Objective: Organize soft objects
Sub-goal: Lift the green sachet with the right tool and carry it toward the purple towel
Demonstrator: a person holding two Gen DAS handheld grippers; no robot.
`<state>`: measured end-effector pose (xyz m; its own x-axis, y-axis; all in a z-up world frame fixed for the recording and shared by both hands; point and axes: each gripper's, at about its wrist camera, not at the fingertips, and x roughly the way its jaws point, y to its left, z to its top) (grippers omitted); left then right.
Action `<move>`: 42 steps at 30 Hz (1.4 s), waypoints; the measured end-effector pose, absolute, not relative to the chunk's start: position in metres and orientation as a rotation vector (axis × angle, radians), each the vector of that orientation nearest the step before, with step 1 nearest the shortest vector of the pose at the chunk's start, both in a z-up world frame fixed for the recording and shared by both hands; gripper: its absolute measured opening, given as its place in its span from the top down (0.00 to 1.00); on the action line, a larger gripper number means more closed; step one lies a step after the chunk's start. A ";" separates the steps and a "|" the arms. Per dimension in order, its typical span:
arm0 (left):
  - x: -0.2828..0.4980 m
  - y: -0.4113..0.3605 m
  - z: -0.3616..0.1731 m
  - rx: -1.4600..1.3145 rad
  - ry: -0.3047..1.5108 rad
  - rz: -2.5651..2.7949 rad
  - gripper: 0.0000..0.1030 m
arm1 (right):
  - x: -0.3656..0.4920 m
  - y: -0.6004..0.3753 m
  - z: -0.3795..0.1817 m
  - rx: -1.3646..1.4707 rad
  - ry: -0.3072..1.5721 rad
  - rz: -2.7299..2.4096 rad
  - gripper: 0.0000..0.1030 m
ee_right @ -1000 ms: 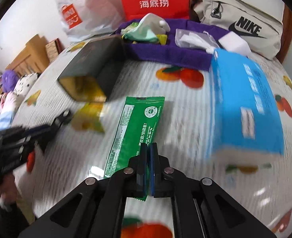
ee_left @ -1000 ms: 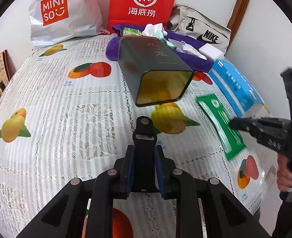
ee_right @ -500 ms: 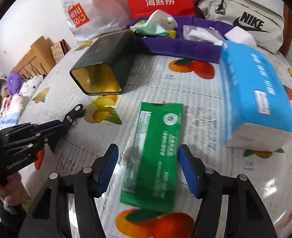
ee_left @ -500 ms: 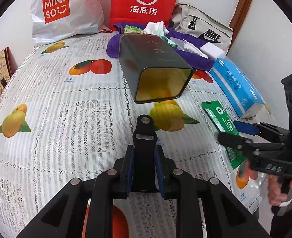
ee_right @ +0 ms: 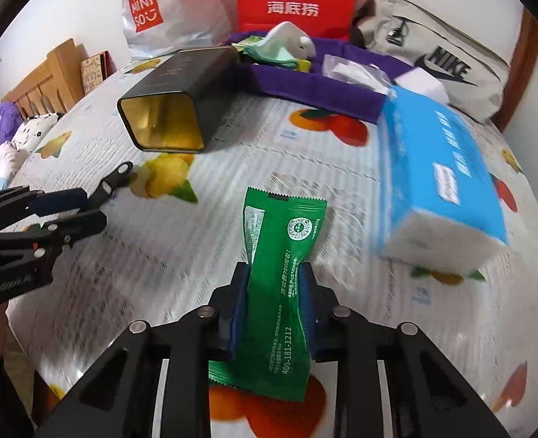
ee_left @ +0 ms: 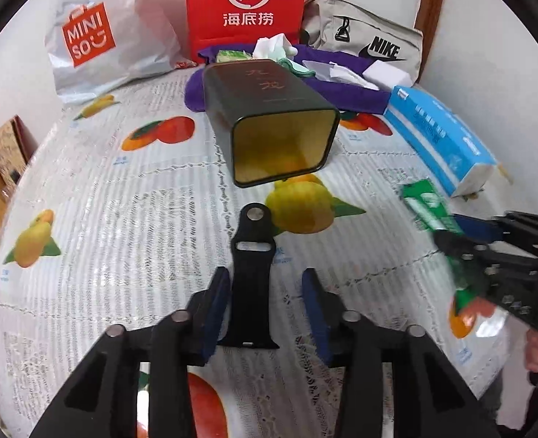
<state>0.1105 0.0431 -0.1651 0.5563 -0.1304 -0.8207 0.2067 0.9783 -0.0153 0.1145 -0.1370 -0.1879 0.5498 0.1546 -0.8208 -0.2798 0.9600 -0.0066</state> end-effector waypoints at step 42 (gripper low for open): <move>0.120 0.026 -0.071 -0.070 0.857 -0.279 0.81 | 0.084 -0.218 -0.093 -0.014 0.795 0.190 0.75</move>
<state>0.1199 0.0259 -0.0713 0.6210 -0.2708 -0.7355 0.2147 0.9613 -0.1727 0.0841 -0.2179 -0.0932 0.6838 0.1639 -0.7110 -0.1746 0.9829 0.0587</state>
